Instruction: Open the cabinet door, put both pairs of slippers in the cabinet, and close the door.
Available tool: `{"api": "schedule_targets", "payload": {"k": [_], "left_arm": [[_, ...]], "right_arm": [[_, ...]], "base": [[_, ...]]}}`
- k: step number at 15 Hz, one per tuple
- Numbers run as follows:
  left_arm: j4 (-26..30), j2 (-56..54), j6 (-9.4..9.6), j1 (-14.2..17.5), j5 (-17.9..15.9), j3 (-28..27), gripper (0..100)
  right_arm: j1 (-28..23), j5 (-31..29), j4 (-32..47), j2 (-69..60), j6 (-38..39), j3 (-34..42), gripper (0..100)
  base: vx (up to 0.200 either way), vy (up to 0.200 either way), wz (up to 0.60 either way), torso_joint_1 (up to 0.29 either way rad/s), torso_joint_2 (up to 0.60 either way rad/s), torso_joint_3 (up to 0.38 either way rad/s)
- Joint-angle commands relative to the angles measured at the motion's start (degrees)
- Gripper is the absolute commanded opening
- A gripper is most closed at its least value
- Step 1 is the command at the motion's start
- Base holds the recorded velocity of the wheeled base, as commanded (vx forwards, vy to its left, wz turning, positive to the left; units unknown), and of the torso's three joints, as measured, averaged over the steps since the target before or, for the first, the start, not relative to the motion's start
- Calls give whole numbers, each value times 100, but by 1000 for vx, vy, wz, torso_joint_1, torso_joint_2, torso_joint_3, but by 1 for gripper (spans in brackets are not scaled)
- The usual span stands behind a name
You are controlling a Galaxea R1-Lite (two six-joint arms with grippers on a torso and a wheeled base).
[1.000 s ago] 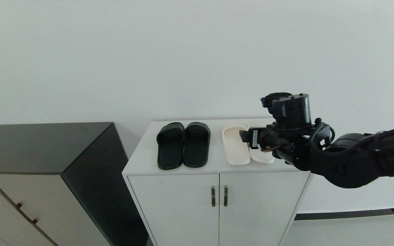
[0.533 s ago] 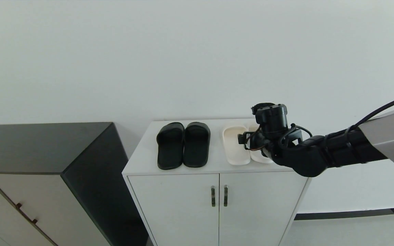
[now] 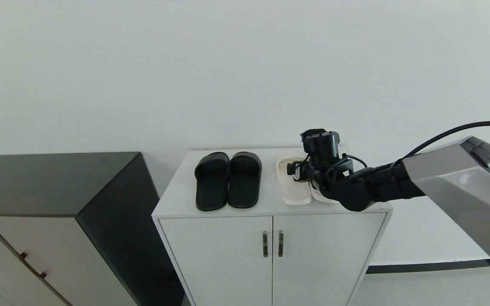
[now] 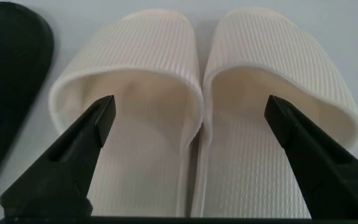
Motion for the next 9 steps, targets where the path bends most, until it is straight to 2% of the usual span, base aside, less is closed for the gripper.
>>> {"api": "schedule_targets", "payload": {"k": [1, 3, 4, 9], "left_arm": [[0, 7, 0, -1, -1, 0, 0], [0, 7, 0, -1, -1, 0, 0], [0, 7, 0, -1, -1, 0, 0], [0, 7, 0, -1, -1, 0, 0]], "right_arm": [[-91, -1, 27, 357, -9, -298, 100], [-170, -1, 36, 524, -9, -544, 100], [-214, -1, 36, 586, -18, -676, 0], [-197, -27, 10, 586, -35, -790, 0]], "base": [[0, 0, 0, 0, 0, 0], [0, 0, 0, 0, 0, 0], [0, 0, 0, 0, 0, 0], [0, 0, 0, 0, 0, 0]]}}
